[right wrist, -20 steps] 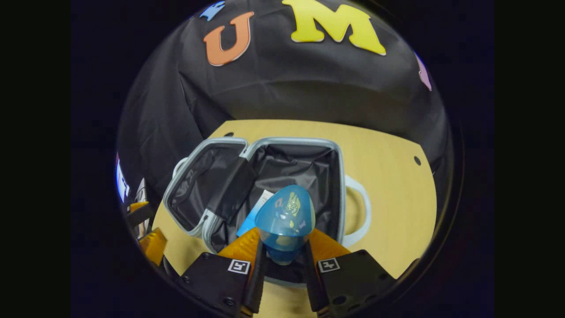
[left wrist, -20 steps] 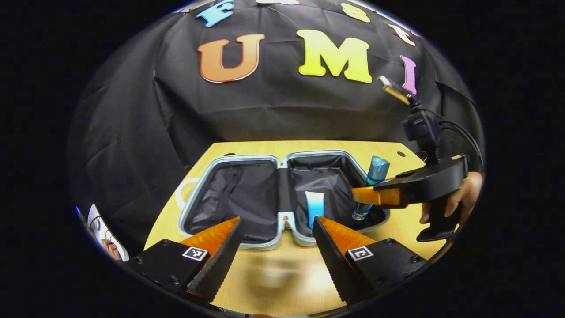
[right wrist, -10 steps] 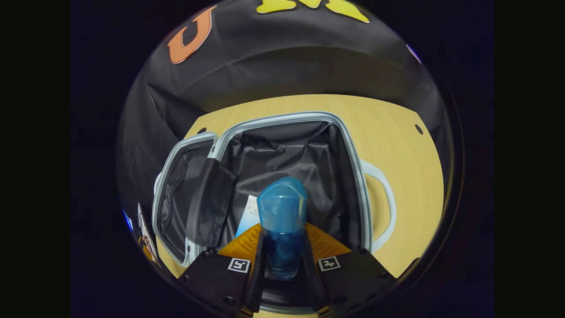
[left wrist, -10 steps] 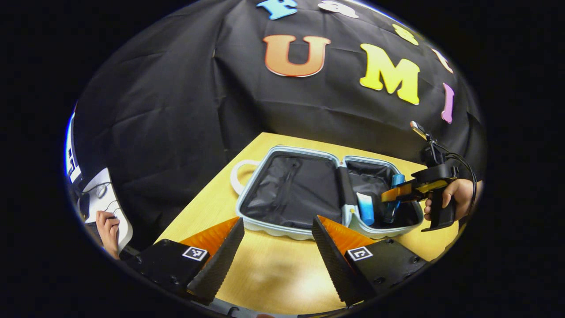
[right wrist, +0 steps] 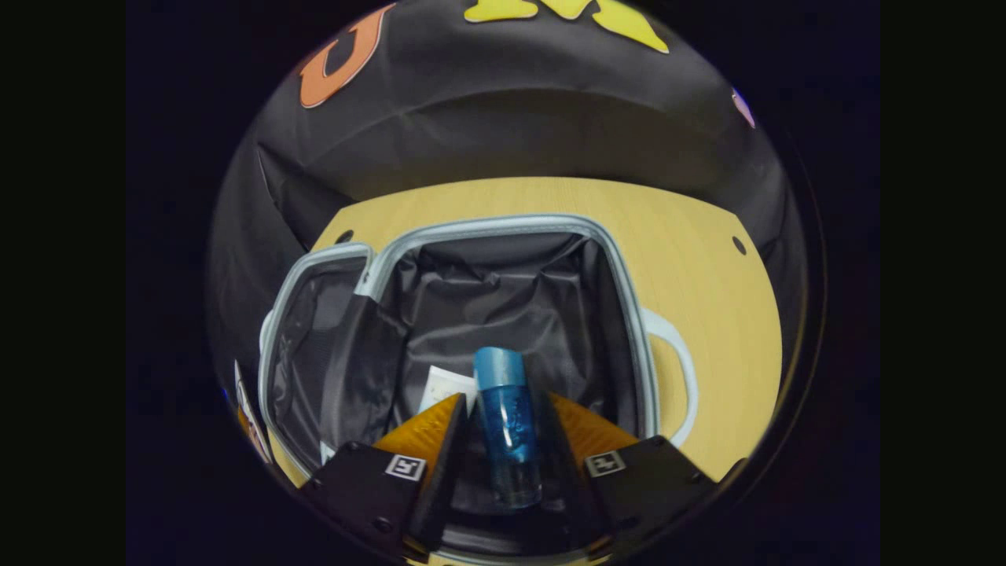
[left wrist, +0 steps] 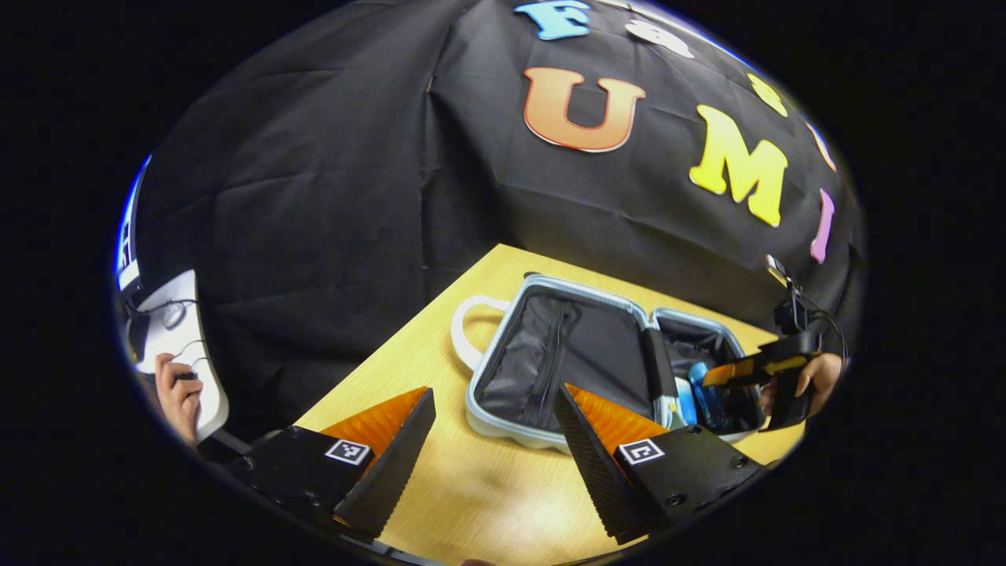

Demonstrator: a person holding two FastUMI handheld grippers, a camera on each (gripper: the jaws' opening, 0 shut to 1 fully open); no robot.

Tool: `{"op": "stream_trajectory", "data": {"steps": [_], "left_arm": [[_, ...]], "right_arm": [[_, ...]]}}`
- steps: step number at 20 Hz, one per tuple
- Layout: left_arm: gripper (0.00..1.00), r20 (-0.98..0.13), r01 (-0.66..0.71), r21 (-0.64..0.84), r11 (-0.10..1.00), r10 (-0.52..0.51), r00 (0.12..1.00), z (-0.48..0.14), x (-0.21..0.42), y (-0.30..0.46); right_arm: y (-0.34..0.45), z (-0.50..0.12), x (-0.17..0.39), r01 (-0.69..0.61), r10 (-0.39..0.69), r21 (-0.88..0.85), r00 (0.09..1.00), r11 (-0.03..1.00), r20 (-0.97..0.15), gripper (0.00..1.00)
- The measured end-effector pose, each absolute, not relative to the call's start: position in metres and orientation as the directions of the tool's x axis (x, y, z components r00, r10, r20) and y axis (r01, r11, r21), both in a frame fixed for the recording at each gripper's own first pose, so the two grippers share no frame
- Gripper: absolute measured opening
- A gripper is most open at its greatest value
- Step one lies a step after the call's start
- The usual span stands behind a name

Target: First open the suitcase, pack the skin care products into it, and then close the suitcase.

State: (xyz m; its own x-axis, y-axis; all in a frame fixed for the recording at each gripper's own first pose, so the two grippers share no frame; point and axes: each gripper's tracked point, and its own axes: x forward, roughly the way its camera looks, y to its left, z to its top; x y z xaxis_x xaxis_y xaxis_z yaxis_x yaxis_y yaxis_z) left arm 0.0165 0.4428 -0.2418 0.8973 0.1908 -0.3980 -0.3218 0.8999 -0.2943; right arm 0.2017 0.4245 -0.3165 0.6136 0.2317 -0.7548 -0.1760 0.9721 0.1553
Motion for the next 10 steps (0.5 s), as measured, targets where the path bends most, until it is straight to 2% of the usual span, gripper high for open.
{"op": "stream_trajectory", "data": {"steps": [1,2,4,6,7,8,10], "left_arm": [[0.98,-0.385,-0.318,-0.359,0.877,0.171,0.907,-0.242,0.030,0.448],[0.98,-0.382,-0.313,-0.418,0.853,0.147,0.912,-0.243,0.041,0.453],[0.99,-0.382,-0.324,-0.523,0.788,0.123,0.916,-0.252,0.057,0.469],[0.98,-0.366,-0.332,-0.614,0.716,0.115,0.924,-0.258,0.070,0.485],[0.87,-0.358,-0.333,-0.657,0.676,0.109,0.927,-0.263,0.079,0.492],[0.97,-0.353,-0.328,-0.702,0.632,0.090,0.931,-0.269,0.086,0.494],[0.96,-0.346,-0.318,-0.785,0.532,0.049,0.937,-0.282,0.097,0.498]], "right_arm": [[0.426,-0.299,0.196,-0.210,0.262,0.165,0.629,0.964,-0.732,0.60],[0.427,-0.282,0.193,-0.240,0.286,0.167,0.651,0.956,-0.703,0.71],[0.421,-0.244,0.182,-0.309,0.317,0.129,0.702,0.942,-0.638,0.77],[0.410,-0.204,0.168,-0.364,0.347,0.091,0.737,0.927,-0.580,0.77],[0.403,-0.186,0.158,-0.381,0.359,0.081,0.749,0.921,-0.557,0.77],[0.394,-0.170,0.147,-0.392,0.368,0.074,0.758,0.917,-0.538,0.78],[0.373,-0.147,0.126,-0.400,0.376,0.070,0.770,0.914,-0.515,0.82]]}}
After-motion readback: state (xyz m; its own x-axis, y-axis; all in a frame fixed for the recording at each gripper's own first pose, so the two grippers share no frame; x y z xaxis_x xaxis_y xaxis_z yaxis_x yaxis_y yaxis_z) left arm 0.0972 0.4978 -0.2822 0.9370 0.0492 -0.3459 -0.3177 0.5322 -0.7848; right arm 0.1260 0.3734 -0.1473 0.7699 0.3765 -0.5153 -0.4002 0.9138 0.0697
